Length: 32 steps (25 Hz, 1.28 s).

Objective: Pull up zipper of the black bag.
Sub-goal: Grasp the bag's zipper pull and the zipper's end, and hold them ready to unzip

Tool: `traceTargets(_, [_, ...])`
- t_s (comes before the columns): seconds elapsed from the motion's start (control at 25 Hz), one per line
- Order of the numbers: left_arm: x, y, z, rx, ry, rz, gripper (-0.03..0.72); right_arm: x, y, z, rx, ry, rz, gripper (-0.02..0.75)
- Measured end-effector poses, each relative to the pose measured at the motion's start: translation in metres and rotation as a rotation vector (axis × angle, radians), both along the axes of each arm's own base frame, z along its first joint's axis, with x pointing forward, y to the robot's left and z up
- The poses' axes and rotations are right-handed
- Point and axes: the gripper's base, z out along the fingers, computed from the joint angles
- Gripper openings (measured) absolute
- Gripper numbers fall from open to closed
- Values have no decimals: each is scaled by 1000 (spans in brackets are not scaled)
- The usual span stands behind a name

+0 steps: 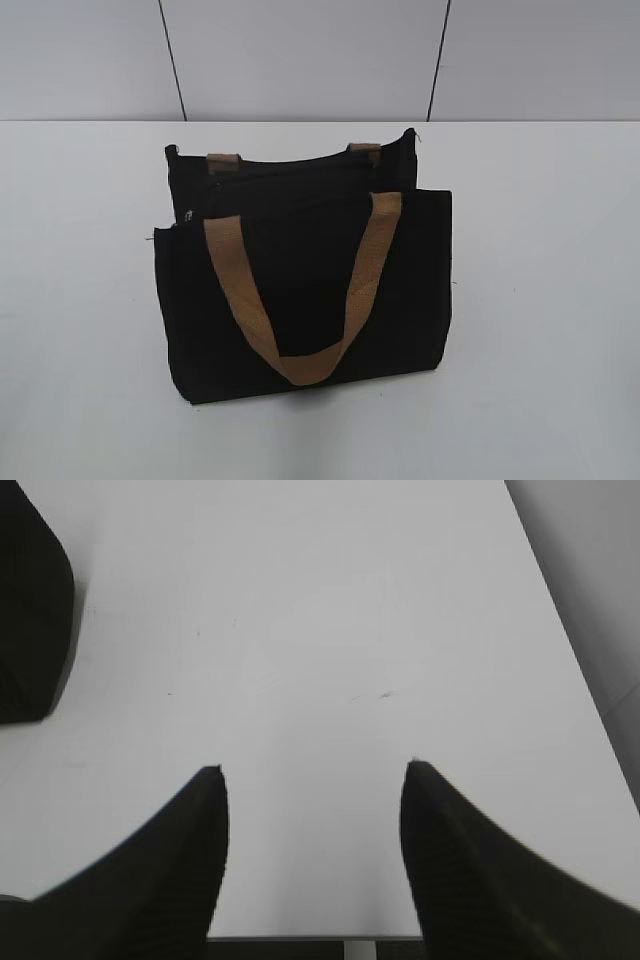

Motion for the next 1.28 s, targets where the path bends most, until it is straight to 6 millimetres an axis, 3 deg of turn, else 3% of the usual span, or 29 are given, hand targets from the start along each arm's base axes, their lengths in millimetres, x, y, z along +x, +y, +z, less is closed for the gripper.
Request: traceTargets(1.28, [0, 0, 0, 0, 0, 0, 239, 0, 0, 0, 4, 0, 3, 433])
